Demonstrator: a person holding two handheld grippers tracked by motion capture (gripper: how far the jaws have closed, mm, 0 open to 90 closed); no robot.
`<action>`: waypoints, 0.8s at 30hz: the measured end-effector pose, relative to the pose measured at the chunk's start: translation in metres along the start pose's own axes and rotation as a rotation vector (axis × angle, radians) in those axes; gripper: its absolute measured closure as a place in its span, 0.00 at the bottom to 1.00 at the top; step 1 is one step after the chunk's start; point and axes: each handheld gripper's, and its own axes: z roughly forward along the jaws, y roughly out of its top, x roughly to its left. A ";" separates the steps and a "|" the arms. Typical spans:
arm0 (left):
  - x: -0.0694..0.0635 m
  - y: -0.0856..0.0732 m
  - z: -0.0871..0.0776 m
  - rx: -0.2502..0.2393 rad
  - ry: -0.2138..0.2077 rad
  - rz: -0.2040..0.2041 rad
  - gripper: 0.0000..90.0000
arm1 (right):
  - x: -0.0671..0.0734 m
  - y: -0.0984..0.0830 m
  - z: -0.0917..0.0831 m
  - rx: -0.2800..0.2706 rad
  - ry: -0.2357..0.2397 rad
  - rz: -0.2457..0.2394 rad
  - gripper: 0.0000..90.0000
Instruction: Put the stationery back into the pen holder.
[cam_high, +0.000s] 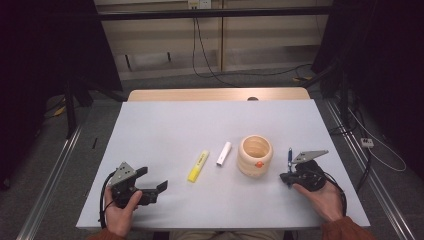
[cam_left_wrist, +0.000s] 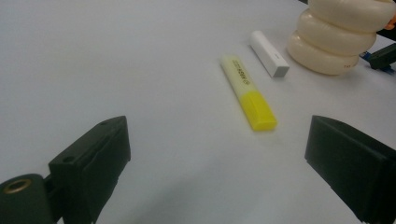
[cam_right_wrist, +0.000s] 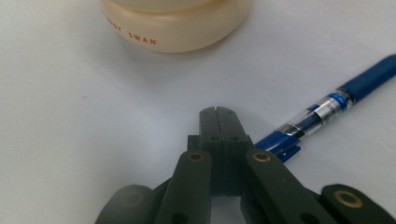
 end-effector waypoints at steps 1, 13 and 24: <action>0.000 0.000 -0.001 -0.002 0.004 0.002 0.07 | -0.001 -0.001 -0.001 0.000 0.002 0.008 1.00; 0.001 0.000 -0.001 0.000 0.006 -0.007 0.07 | -0.005 -0.002 -0.008 0.046 -0.036 0.037 1.00; 0.001 0.000 0.000 0.003 0.008 -0.010 0.07 | -0.020 -0.010 -0.020 0.071 -0.102 0.079 1.00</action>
